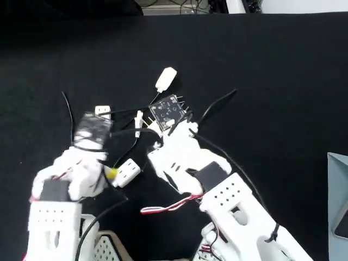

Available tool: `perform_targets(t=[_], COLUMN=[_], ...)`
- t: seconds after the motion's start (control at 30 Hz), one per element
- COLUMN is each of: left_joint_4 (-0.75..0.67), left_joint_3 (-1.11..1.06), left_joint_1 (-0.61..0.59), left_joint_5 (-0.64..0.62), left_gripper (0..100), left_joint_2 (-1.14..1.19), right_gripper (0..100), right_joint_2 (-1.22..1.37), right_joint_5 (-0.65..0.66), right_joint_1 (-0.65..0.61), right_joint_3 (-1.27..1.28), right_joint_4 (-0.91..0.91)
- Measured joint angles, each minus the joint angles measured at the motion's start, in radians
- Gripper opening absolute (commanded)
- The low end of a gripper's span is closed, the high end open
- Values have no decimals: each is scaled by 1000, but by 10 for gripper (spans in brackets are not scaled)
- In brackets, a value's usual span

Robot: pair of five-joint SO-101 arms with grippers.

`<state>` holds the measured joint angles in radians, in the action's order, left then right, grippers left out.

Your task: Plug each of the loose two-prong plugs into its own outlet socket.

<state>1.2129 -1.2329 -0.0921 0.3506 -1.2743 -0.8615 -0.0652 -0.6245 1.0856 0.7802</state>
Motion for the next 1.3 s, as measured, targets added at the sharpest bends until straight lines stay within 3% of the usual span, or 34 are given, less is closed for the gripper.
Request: perform_targets(t=[0.2,0.37,0.7,1.3], left_joint_4=[26,-15,-35,-35], left_joint_3=[-57,-190,-273,-273], left_joint_1=[-233,-325,-341,-341], left_joint_5=[-55,-60,-87,-95], left_gripper=[295,295,295,295], left_joint_2=[-255,-368,-430,-430], right_gripper=[11,11,11,11], right_joint_2=[80,184,255,388], right_joint_5=[0,-69,-100,-101], right_joint_1=[-80,-101,-176,-181], right_joint_3=[0,0,0,17], right_joint_4=[-97,-193,-233,-339])
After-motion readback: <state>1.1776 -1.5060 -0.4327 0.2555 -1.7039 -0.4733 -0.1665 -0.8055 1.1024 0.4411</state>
